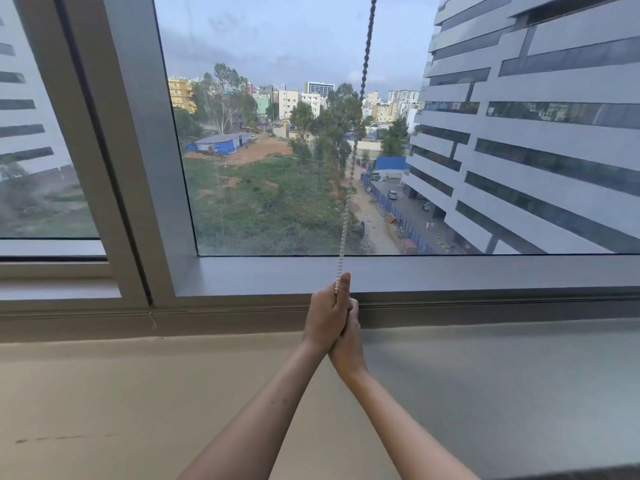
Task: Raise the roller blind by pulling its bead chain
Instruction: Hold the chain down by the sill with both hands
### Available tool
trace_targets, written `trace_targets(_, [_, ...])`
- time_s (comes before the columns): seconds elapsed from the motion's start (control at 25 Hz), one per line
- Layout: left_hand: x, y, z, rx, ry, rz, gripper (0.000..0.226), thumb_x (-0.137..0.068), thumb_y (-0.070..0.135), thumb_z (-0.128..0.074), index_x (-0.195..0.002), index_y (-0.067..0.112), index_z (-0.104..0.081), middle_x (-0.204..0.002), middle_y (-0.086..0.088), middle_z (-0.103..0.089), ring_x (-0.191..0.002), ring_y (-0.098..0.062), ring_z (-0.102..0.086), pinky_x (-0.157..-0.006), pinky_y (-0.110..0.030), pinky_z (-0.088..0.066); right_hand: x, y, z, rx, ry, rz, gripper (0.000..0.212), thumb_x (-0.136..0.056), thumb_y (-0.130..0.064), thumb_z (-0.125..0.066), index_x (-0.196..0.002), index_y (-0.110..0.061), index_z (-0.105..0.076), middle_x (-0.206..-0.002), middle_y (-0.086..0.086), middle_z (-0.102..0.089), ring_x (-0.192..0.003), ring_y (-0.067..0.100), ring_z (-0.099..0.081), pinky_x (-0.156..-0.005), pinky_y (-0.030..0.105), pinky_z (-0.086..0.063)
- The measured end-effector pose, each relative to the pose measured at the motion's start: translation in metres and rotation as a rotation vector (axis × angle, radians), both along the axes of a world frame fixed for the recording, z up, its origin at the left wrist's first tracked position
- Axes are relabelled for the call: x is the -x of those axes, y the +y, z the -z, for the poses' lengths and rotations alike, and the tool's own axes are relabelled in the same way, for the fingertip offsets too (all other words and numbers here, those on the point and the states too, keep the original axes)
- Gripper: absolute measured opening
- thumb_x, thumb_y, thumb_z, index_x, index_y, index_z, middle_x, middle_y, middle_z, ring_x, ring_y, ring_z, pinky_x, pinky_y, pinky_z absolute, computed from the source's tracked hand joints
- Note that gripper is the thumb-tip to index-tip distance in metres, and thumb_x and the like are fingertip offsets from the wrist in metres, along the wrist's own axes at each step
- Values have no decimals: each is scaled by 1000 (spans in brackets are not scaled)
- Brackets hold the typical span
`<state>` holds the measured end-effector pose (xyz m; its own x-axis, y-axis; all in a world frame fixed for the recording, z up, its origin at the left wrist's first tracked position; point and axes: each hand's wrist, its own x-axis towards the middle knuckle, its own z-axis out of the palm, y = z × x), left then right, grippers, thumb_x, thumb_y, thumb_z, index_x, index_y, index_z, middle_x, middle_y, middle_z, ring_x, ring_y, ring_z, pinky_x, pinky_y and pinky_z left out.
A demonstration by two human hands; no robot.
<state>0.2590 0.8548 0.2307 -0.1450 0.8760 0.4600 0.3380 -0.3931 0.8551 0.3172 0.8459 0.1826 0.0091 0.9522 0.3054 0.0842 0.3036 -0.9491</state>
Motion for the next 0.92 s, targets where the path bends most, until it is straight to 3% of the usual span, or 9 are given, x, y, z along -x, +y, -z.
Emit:
trace_targets(0.04, [0, 0, 0, -2, 0, -7, 51, -99, 37, -37, -50, 21, -34, -44, 2, -40, -43, -13, -39, -48, -38, -34, 0, -1, -1, 14, 7, 4, 10, -84, -28, -53, -87, -34, -45, -73, -15, -54, -64, 5, -48, -57, 23, -40])
trace_targets(0.12, [0, -2, 0, -7, 1, -15, 51, -98, 38, -37, -50, 23, -34, -44, 5, -40, -41, -7, -39, -48, -32, -34, -1, -6, -2, 46, -42, 27, 27, -92, -21, -50, -87, -46, -42, -83, -16, -51, -73, 3, -48, -62, 23, -37])
trace_targets(0.24, [-1, -4, -4, 0, 24, -22, 51, -98, 38, -38, -50, 23, -33, -44, 6, -40, -40, -5, -37, -48, -33, -32, -2, -8, -5, 64, -52, 23, 31, -93, -20, -49, -86, -49, -42, -86, -16, -50, -77, 4, -48, -64, 24, -37])
trace_targets(0.32, [0, -4, -7, -8, 43, -29, 50, -98, 37, -39, -49, 25, -32, -43, 7, -39, -40, -5, -37, -47, -29, -29, -3, -8, -10, 75, -38, -17, 14, -86, -30, -53, -85, -39, -44, -79, -11, -52, -69, 9, -48, -61, 28, -38])
trace_targets(0.4, [3, -5, -10, -16, 55, -34, 49, -97, 37, -39, -50, 24, -33, -44, 7, -38, -40, -6, -37, -45, -25, -28, -4, -3, -13, 38, -38, -44, 23, -75, -37, -53, -86, -19, -45, -70, -6, -55, -61, 9, -49, -56, 33, -38])
trace_targets(0.48, [6, -5, -11, -28, 48, -50, 49, -97, 39, -40, -54, 17, -39, -47, 1, -42, -43, -6, -37, -46, -31, -31, -5, 0, -14, 14, -101, -35, 22, -74, -27, -55, -91, -17, -46, -70, -8, -61, -59, 2, -55, -53, 27, -42])
trace_targets(0.68, [7, -9, -14, -88, 41, -73, 47, -92, 48, -42, -74, 6, -49, -61, -15, -55, -53, -21, -51, -56, -45, -44, -12, 2, -15, 4, -190, -43, 41, -72, -11, -63, -109, -25, -49, -84, -9, -69, -73, -1, -64, -54, 10, -44])
trace_targets(0.8, [7, -19, -15, -71, 76, -67, 39, -91, 53, -45, -88, 15, -51, -71, -4, -59, -63, -16, -57, -63, -46, -50, -17, -2, -22, -26, -221, -46, 34, -74, -13, -66, -100, -27, -48, -86, -8, -68, -75, 2, -64, -55, 11, -45])
trace_targets(0.92, [11, -33, -10, -59, 150, -113, 47, -91, 58, -40, -113, 18, -53, -101, 1, -65, -93, -11, -61, -83, -38, -51, -20, -9, -30, -75, -281, -56, 38, -75, -21, -69, -105, -29, -47, -100, -9, -65, -92, 9, -63, -70, 14, -47])
